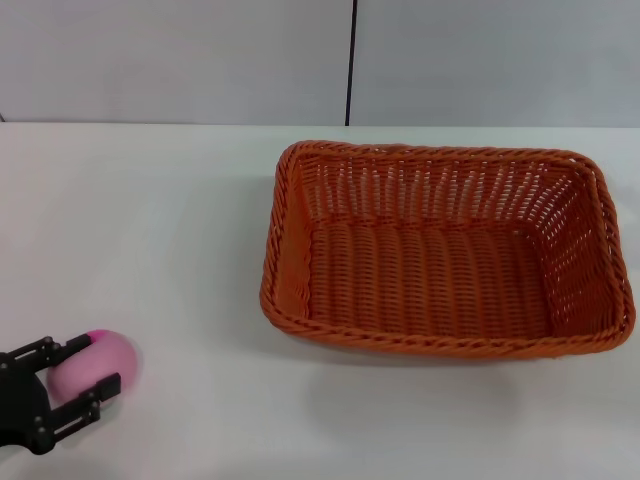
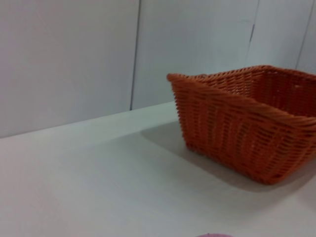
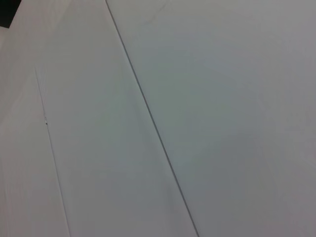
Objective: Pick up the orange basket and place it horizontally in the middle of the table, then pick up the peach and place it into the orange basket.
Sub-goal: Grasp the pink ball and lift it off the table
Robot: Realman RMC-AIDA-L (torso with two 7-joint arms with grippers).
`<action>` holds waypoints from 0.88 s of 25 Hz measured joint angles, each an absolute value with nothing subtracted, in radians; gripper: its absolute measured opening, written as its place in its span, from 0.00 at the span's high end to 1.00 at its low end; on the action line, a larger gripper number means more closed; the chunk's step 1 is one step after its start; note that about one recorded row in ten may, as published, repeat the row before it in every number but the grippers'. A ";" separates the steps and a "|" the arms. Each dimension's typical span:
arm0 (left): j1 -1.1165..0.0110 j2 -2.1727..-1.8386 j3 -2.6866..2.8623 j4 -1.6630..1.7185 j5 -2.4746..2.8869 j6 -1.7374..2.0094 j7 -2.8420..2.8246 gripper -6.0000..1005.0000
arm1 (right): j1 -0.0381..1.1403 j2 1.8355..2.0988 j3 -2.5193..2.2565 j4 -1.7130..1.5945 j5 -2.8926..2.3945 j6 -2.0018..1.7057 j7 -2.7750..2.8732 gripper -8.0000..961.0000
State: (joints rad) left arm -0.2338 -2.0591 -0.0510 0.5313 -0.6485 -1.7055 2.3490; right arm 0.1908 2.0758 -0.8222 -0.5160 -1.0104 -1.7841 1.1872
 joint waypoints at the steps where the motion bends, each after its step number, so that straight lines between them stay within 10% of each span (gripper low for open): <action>1: -0.234 -2.059 -0.051 0.531 -0.650 -1.704 2.349 0.32 | 0.190 2.076 -0.822 -0.516 -1.011 -1.783 1.187 0.36; 22: -0.344 -2.062 -0.051 0.498 -0.966 -1.915 2.256 0.71 | 0.186 2.074 -0.577 -0.154 -1.003 -1.749 0.902 0.36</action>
State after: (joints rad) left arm -0.3442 -2.0623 -0.0508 0.4978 -0.9657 -1.9152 2.2559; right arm 0.1856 2.0740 -0.5774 -0.1536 -1.0027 -1.7492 0.9016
